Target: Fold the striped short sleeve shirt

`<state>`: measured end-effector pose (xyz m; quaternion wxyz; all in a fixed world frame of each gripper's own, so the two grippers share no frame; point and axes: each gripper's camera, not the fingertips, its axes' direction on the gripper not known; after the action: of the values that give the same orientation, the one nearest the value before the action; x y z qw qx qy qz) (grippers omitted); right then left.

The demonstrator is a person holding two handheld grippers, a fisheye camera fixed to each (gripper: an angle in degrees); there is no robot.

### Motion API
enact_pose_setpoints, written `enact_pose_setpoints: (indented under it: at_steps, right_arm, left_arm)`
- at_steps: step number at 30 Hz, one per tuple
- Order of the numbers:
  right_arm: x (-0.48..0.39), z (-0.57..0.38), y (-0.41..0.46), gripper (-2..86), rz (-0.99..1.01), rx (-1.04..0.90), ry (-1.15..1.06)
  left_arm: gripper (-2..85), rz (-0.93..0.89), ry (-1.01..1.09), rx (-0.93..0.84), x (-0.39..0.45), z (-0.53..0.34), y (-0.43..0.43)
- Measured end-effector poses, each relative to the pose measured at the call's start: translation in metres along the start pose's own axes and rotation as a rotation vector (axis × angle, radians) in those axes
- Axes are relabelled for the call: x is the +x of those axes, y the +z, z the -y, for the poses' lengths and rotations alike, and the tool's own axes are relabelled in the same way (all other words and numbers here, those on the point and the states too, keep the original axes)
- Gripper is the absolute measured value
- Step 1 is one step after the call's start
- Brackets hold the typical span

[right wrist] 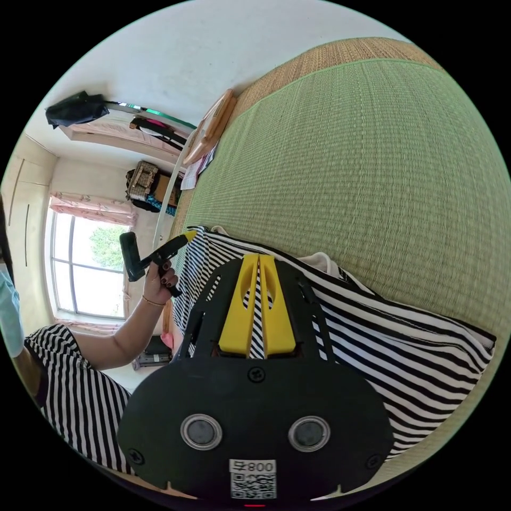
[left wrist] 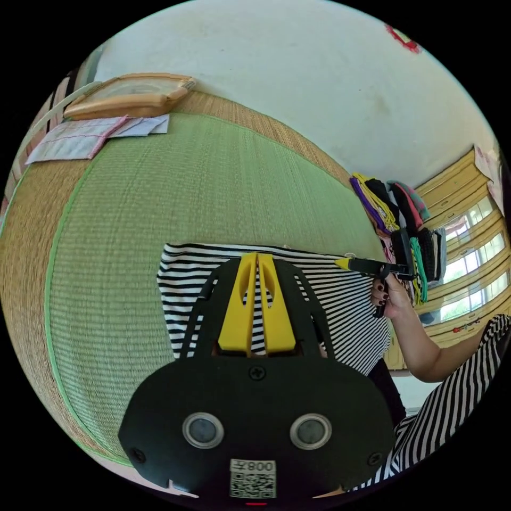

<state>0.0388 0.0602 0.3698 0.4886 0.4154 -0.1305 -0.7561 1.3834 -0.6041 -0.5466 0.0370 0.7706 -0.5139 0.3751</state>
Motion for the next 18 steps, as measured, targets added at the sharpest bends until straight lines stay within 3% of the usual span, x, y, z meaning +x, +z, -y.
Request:
enact_pose_setpoints:
  at_steps: [4, 8, 18]
  right_arm:
    - [0.005, -0.011, -0.008, 0.0, 0.004, 0.009, -0.002]
    - [0.002, -0.034, -0.038, 0.0, 0.013, 0.056, -0.041]
    - [0.064, -0.123, -0.147, 0.0, -0.256, 0.251, 0.149]
  left_arm:
    - [0.1, 0.092, -0.075, -0.017, -0.030, -0.012, 0.002]
    - [0.1, 0.027, -0.110, 0.018, -0.039, -0.023, -0.004]
    - [0.1, 0.099, -0.152, 0.024, -0.060, -0.052, -0.008]
